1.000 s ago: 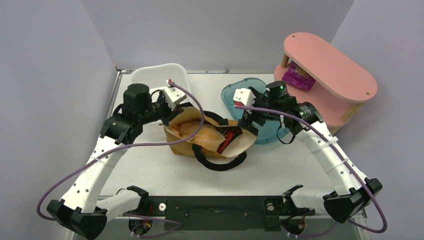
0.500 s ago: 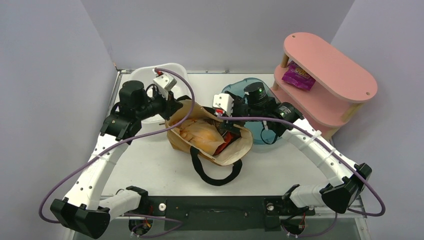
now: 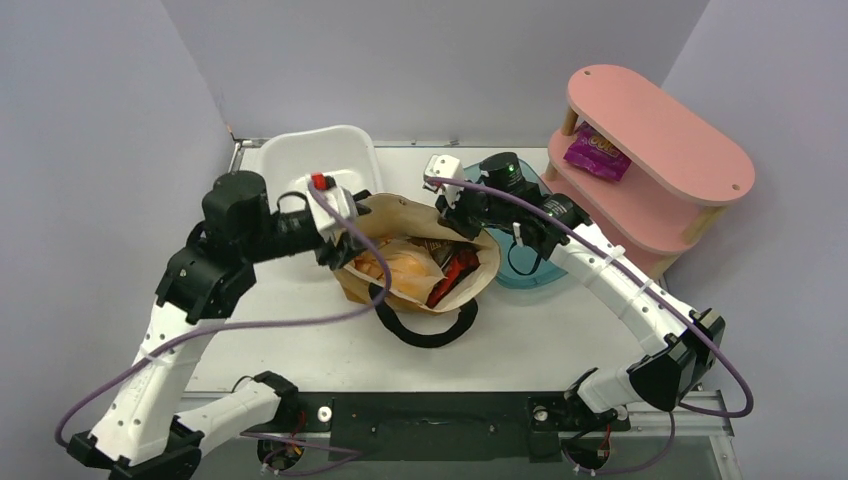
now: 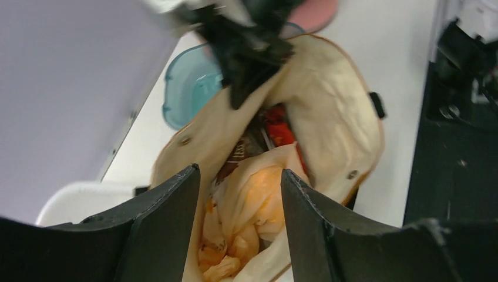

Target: Untie the knot of the grocery bags and take out the mixed food

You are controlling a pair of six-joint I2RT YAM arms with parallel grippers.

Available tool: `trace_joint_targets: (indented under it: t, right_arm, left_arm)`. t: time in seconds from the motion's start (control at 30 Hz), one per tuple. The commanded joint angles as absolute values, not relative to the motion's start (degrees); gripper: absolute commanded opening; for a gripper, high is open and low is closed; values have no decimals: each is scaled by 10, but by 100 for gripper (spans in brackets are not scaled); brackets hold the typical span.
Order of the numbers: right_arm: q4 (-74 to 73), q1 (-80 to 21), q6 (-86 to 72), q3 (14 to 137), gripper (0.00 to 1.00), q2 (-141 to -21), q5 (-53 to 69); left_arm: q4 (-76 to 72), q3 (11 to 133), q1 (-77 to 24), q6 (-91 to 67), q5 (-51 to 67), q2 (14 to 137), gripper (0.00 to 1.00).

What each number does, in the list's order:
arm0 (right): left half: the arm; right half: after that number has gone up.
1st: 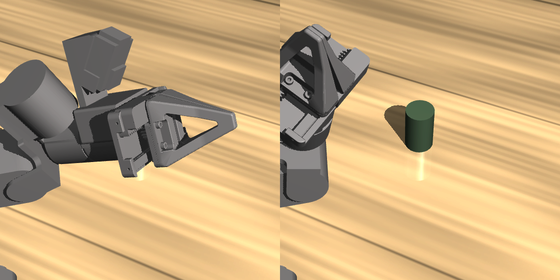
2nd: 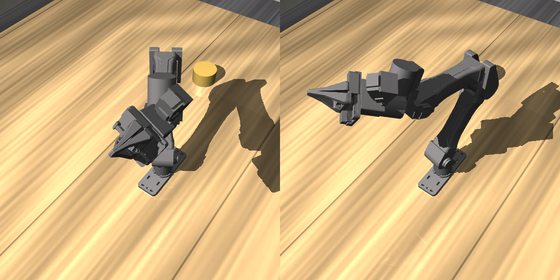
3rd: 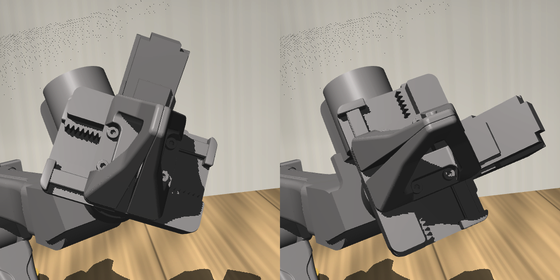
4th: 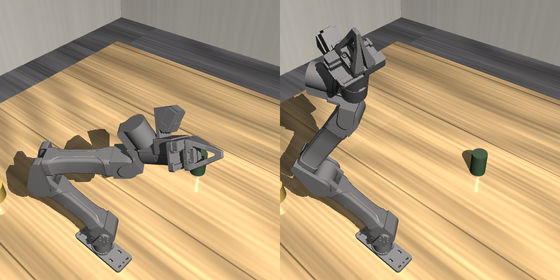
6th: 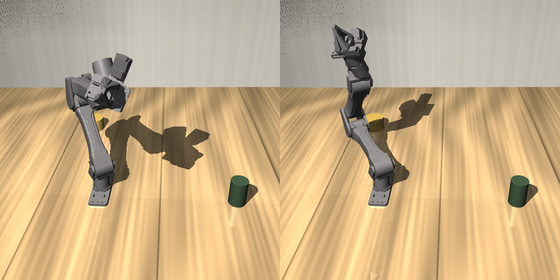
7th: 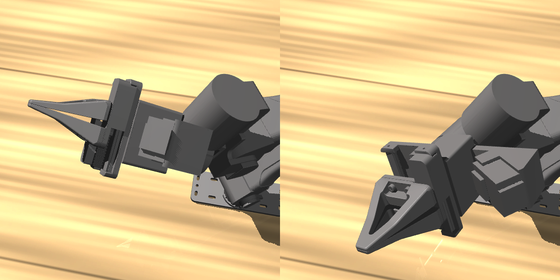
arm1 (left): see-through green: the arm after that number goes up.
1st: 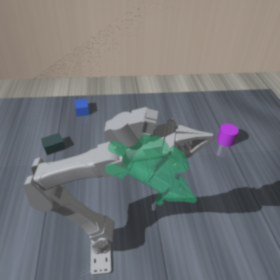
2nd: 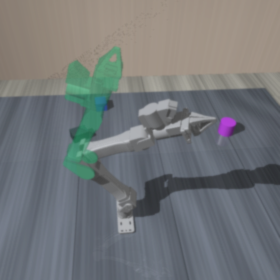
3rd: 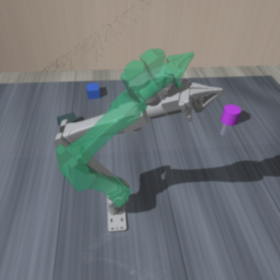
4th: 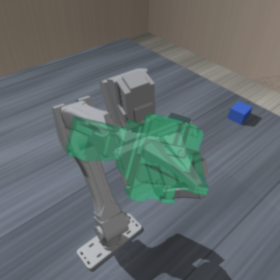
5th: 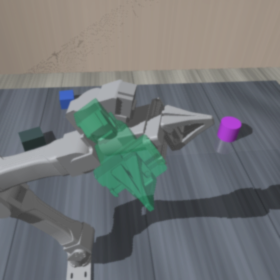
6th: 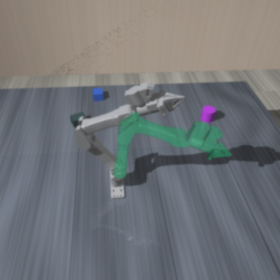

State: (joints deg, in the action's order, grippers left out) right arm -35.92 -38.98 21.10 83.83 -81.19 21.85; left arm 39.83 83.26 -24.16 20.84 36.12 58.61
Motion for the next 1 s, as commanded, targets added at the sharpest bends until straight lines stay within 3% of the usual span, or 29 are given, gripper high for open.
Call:
trace_joint_targets:
  t: [0.0, 0.23, 0.53, 0.77, 0.87, 0.97]
  right_arm:
    - [-340, -390, 159, 861, 0, -810, 257]
    - [-334, -390, 149, 853, 0, -782, 283]
    - [-320, -390, 183, 814, 0, -747, 264]
    - [-316, -398, 213, 803, 0, -740, 254]
    - [-317, -415, 239, 792, 0, -730, 239]
    - [-315, -428, 257, 777, 0, -718, 230]
  left_arm:
    - [473, 805, -364, 354, 276, 579, 50]
    - [462, 726, -397, 415, 225, 598, 45]
    - [612, 640, -465, 552, 241, 556, 35]
    - [500, 719, -463, 373, 237, 530, 40]
    - [404, 758, -457, 227, 186, 517, 45]
    - [347, 765, -407, 176, 105, 520, 48]
